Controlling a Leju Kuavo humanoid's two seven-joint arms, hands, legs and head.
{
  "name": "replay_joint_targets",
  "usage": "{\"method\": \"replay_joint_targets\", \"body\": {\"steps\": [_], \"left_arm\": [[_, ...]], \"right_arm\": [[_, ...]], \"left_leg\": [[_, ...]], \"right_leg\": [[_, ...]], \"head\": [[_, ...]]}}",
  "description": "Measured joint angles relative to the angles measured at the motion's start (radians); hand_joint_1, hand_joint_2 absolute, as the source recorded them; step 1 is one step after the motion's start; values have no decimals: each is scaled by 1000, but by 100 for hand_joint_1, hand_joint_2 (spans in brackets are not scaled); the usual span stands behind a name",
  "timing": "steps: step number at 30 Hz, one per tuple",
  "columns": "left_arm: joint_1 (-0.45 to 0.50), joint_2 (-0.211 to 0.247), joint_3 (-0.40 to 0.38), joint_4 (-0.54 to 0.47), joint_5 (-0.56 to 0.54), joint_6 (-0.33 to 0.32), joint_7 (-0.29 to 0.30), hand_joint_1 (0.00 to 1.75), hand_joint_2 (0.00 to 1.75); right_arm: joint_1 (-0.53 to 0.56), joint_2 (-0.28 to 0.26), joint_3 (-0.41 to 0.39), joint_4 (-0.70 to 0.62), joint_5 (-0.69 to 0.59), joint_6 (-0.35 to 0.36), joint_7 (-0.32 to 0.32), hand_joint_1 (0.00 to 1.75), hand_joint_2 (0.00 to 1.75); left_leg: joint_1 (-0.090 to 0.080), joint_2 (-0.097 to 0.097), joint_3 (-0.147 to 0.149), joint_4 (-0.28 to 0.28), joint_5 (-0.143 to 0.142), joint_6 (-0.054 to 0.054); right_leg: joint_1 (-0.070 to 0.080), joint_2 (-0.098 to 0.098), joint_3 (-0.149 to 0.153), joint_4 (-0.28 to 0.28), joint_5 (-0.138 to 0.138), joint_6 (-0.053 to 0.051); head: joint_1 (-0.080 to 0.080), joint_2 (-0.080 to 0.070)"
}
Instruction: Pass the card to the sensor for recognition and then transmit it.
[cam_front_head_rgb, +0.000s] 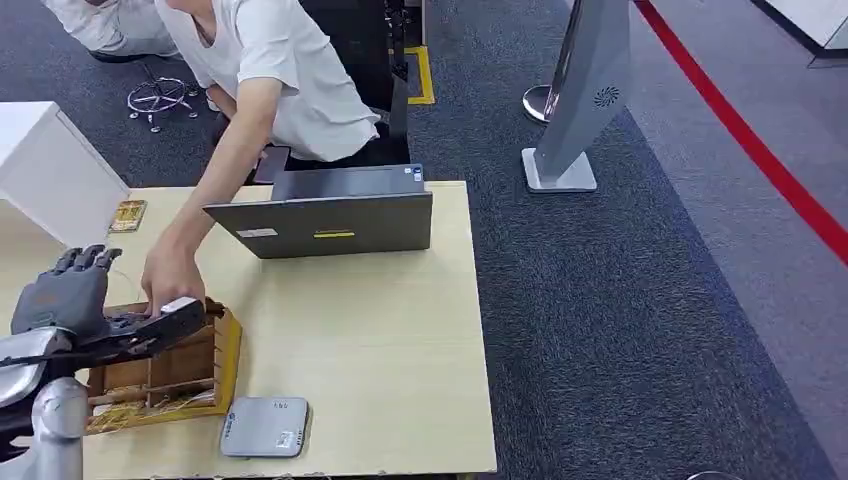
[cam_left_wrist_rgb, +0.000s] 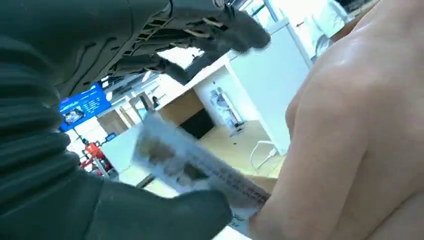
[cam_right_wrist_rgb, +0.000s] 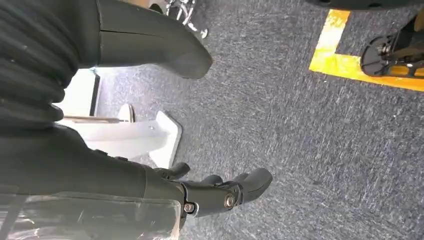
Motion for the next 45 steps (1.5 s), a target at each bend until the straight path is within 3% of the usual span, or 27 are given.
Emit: {"method": "replay_joint_targets", "body": {"steps": [21,35,40,45], "left_arm": [[-10,-2,0,0,0,22,-53,175,175],[-10,-10,0,0,0,37,-46,175,175],[13,-15,-15,-24,4,95,-109,175,175],[76,-24,-97,-110,54,232,-149,175,175]], "right_arm": [[6,0,8,-8,6,2,-8,0,175],[10,0,18,-11,-2,-2,-5,0,175],[30,0,41,-27,-45,-19,19,0,175],[73,0,93,-69,-106,-39,55,0,175]], "left_leg": [[0,0,0,0,0,0],[0,0,0,0,0,0],[0,0,0,0,0,0],[0,0,-1,0,0,0]], "right_leg": [[0,0,0,0,0,0],[0,0,0,0,0,0],[0,0,0,0,0,0],[0,0,0,0,0,0]], "head": [[0,0],[0,0],[0,0],[0,0]]}}
